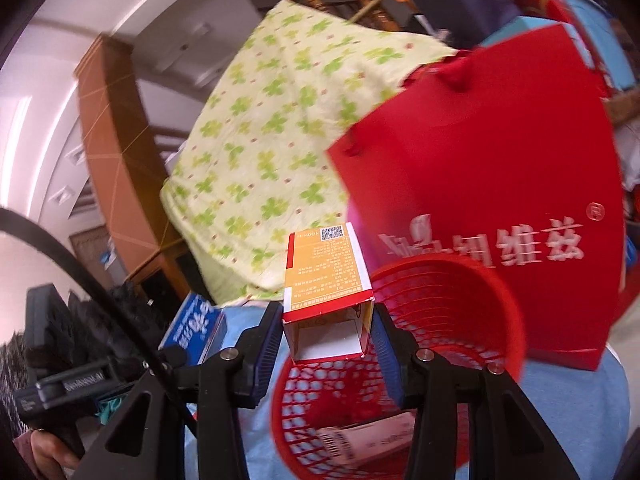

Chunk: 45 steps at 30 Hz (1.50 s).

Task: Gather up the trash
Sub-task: 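Drop the toothpaste box into the basket with the left tool while the right tool releases the orange box, then grasp the crumpled light-blue mask with the right tool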

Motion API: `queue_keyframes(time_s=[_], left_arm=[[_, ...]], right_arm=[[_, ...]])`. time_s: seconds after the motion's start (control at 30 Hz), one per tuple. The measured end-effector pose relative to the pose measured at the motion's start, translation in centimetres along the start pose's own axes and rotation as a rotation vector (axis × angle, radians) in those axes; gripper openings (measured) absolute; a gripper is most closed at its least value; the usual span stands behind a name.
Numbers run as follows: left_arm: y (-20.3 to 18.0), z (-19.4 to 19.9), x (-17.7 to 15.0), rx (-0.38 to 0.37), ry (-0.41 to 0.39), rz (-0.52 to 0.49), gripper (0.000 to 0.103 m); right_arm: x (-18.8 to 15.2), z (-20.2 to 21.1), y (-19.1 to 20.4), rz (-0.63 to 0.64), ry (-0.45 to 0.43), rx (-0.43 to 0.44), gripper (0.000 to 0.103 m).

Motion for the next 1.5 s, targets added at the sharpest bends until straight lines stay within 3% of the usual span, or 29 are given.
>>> queue_keyframes(time_s=[0.1, 0.17, 0.23, 0.37, 0.53, 0.73, 0.9, 1.1, 1.5], left_arm=[[-1.4, -2.7, 0.1, -0.015, 0.041, -0.028, 0.063], [-1.4, -4.0, -0.1, -0.005, 0.07, -0.027, 0.065], [-0.8, -4.8, -0.8, 0.017, 0.1, -0.018, 0.066], [1.2, -3.3, -2.4, 0.033, 0.106, 0.019, 0.067], [5.9, 1.4, -4.1, 0.117, 0.083, 0.066, 0.068], [13.9, 10.9, -6.4, 0.348, 0.011, 0.078, 0.072], [19.5, 18.8, -8.5, 0.566, -0.015, 0.06, 0.073], [22.8, 21.6, -11.9, 0.616, 0.006, 0.119, 0.074], [27.1, 21.0, -15.9, 0.608, 0.051, 0.22, 0.074]], right_arm=[[0.4, -0.2, -1.7, -0.039, 0.005, -0.044, 0.052], [0.6, -0.4, -2.8, -0.076, 0.019, -0.052, 0.062], [0.8, -0.4, -3.4, -0.092, 0.013, -0.061, 0.062], [1.4, 0.0, -3.7, -0.107, -0.003, -0.053, 0.062], [1.3, 0.3, -1.1, -0.06, -0.022, -0.011, 0.062], [-0.3, 1.3, 5.6, 0.118, -0.074, 0.073, 0.062], [-3.1, 1.3, 11.4, 0.224, -0.057, 0.172, 0.062], [-7.7, -0.4, 16.2, 0.293, 0.058, 0.233, 0.062], [-20.3, -7.5, 19.2, 0.398, 0.501, 0.178, 0.062]])
Point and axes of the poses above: each gripper's, at about its wrist camera, not at the fingertips, and z roughly against the way its jaws point, y to its left, x to its top, the point moved 10 cm from there along -z, roughly the way its jaws point, and after that the axes turned 15 degrees about -x, right-handed, at the moved point
